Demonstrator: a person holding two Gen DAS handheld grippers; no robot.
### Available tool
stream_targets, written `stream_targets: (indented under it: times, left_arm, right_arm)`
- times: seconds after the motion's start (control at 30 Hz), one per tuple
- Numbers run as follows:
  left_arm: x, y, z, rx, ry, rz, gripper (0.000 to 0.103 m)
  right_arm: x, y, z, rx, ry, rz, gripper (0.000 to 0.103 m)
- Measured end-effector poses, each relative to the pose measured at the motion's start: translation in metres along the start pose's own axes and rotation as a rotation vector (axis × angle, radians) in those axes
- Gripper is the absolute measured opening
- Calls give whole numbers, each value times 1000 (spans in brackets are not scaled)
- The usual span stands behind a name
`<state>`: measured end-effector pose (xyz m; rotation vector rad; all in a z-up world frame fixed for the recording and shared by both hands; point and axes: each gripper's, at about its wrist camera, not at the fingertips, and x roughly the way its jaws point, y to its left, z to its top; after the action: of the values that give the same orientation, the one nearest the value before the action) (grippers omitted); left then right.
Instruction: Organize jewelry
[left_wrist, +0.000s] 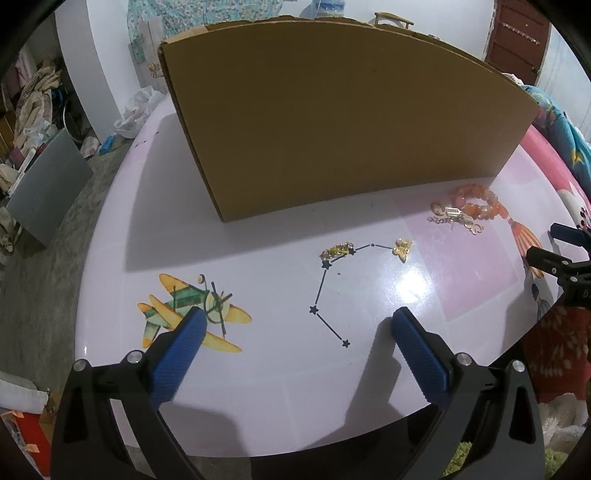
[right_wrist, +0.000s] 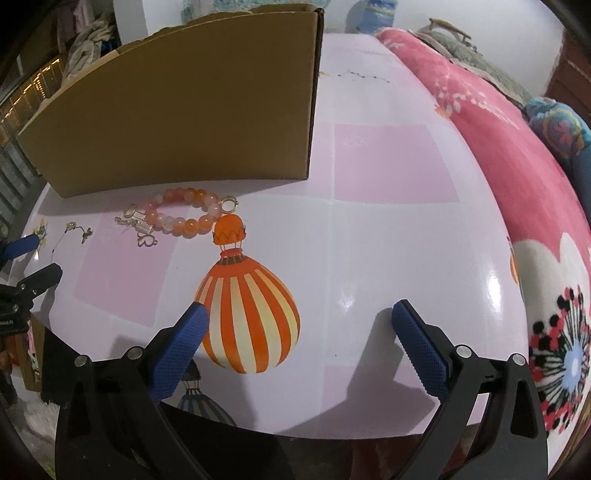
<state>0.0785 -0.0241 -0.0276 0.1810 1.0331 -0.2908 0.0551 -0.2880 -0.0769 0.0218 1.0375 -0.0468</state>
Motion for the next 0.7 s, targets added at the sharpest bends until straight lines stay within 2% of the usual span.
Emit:
stream_targets:
  times: [0.3,0.4,0.53,0.7]
  left_arm:
    - [-2,2,-4,40,-10,-17,99]
    - [-7,4,-7,48,-39,-17,99]
    - [-21,9,-11,32,-114,-72,98]
    - [-39,19,-12,11,-192,-125,94]
  right_arm:
    - [-6,6,-2,-32,-32,-11,95]
    - [-21,14,-3,-45,-93,43,95]
    - [-40,23,-2,-45,-168,121,95]
    - [-50,36,1,-36,-205,247,95]
